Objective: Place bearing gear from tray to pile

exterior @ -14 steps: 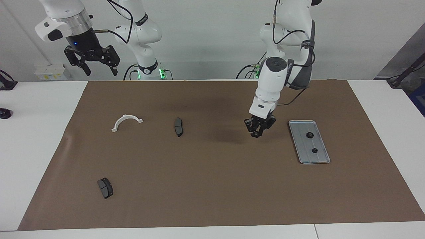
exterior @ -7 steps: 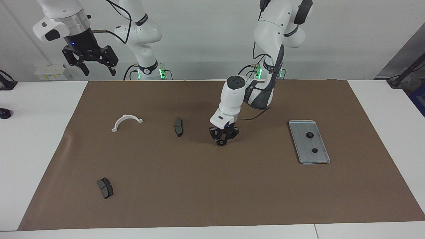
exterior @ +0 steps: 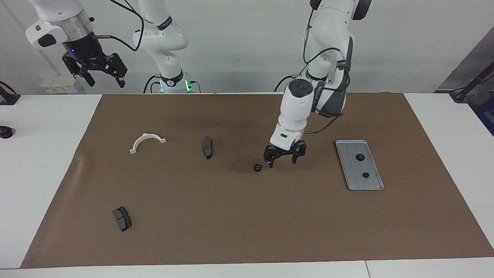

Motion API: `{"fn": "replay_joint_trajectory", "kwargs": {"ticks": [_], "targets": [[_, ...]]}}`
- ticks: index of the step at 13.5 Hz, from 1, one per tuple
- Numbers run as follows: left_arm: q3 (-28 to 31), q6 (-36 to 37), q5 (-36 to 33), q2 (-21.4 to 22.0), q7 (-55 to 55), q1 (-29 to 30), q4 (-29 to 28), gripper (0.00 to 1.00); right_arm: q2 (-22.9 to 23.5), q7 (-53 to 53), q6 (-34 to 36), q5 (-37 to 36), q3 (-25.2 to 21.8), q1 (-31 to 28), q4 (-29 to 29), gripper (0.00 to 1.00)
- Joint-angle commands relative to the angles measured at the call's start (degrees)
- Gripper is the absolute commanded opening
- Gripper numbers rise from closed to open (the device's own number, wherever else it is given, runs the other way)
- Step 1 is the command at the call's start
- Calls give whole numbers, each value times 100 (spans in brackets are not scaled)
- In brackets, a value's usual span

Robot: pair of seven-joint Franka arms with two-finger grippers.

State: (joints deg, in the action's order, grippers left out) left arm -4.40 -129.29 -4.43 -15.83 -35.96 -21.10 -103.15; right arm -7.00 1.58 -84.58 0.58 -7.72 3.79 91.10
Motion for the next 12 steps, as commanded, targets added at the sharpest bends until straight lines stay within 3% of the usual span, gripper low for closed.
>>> {"fn": "replay_joint_trajectory", "kwargs": {"ticks": [1,3,6,9,12], "targets": [[-78,281,-58,282,850,798,-241,100,-161,-439,-41,-66,60,25,188,100],[-87,256,-40,378,1877,1465,-556,100,-248,-483,-146,-66,78,26,372,100],[-79,-112,99,615,3321,2354,-1249,100,-503,-318,-866,-58,86,35,1065,100],[-52,-815,109,861,3631,2672,-2128,100,-294,243,-1629,-49,148,498,1287,100],[-52,-1386,109,880,3588,2752,-2639,100,172,799,-2394,-58,157,1036,1287,100]]}}
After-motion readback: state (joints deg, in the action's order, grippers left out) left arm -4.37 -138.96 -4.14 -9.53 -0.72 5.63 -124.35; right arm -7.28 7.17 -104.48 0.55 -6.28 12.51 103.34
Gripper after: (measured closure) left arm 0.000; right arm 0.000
